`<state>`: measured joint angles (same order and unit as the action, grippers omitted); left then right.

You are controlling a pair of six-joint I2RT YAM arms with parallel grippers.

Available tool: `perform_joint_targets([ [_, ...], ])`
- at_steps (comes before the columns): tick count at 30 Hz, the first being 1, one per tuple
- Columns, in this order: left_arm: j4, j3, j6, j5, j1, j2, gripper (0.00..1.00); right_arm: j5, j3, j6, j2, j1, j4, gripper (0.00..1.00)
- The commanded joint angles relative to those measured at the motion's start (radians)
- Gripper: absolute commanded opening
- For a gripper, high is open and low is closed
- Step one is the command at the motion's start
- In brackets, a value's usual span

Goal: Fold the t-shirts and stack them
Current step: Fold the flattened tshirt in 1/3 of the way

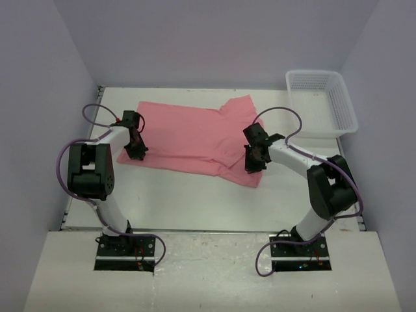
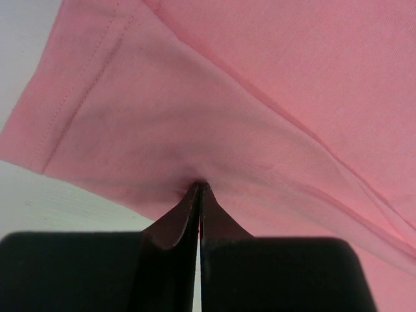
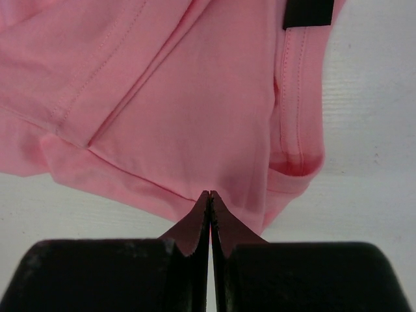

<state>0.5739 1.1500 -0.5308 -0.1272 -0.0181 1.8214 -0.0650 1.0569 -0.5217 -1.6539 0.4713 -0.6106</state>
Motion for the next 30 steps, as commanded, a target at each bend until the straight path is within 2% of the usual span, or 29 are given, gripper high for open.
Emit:
perform_joint_targets([
  [1,0.044,0.017,0.002,-0.038,0.006,0.006,0.00,0.044,-0.012,-0.034,-0.023,0.010,0.043,0.00],
  [5,0.053,0.028,-0.001,-0.051,0.006,0.007,0.00,0.018,-0.031,-0.083,-0.032,0.018,0.038,0.00],
  [10,0.075,0.043,-0.015,-0.077,0.007,0.018,0.00,-0.085,-0.046,-0.184,-0.044,0.024,-0.034,0.00],
  [16,0.099,0.062,-0.026,-0.117,0.009,0.042,0.00,-0.189,-0.122,-0.314,0.017,0.026,-0.093,0.00],
  [26,0.118,0.059,-0.037,-0.158,0.018,0.030,0.00,-0.159,-0.166,-0.344,0.039,0.027,-0.135,0.00],
  [30,0.121,0.048,-0.046,-0.173,0.018,0.027,0.00,-0.254,-0.172,-0.363,0.089,0.027,-0.187,0.00],
])
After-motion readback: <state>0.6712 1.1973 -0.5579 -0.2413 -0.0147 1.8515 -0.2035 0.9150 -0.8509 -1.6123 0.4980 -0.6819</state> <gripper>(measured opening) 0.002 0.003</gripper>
